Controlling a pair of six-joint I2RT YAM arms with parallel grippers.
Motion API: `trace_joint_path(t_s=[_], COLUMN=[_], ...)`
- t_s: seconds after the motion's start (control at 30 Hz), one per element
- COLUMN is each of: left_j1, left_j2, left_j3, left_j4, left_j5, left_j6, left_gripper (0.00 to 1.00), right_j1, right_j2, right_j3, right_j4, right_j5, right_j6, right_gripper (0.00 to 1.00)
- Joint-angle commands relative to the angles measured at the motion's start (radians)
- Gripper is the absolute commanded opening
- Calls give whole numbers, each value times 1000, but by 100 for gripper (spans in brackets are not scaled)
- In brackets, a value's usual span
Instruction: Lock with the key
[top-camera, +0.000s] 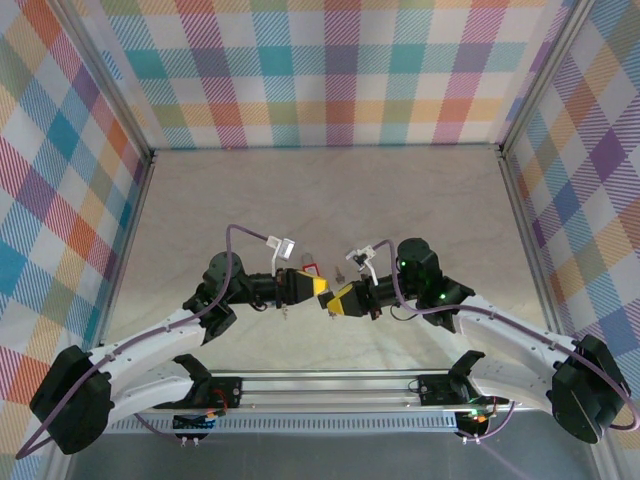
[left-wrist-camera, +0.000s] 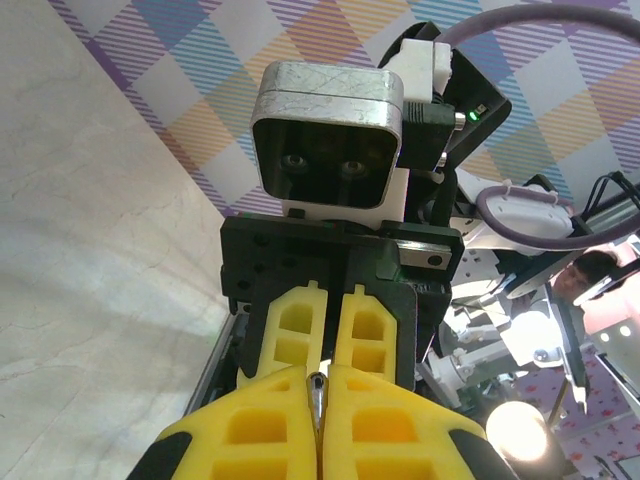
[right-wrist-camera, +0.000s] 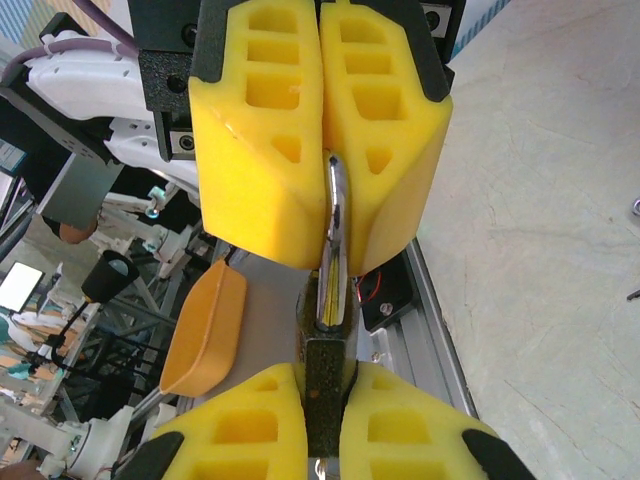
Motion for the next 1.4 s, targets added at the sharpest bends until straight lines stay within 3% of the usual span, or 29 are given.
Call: trace_joint_path(t_s=[0.0, 0.33, 0.6, 0.97, 1.2, 1.37], left_j1=[-10, -23, -64, -122, -163, -161], left_j2=[-13, -6, 38, 70, 96, 55], left_j3=[24, -26, -58, -70, -60, -22], left_j4=[-21, 67, 202, 238, 297, 188], left_j5=[3, 11, 35, 46, 41, 50], left_j6=[26, 20, -31, -26, -52, -2], left_gripper=[0, 0, 0, 0, 0, 0], right_j1=[-3, -3, -26, -88, -113, -113], right_j2=[0, 55, -19, 17, 79, 63], right_j3=[5, -3, 15, 99, 131, 103], right_j4=[63, 204, 121, 99, 192, 169], right_j5=[-36, -153, -50, -28, -61, -74], right_j6=[-1, 71, 44, 31, 76, 61], right_gripper=[0, 0, 0, 0, 0, 0])
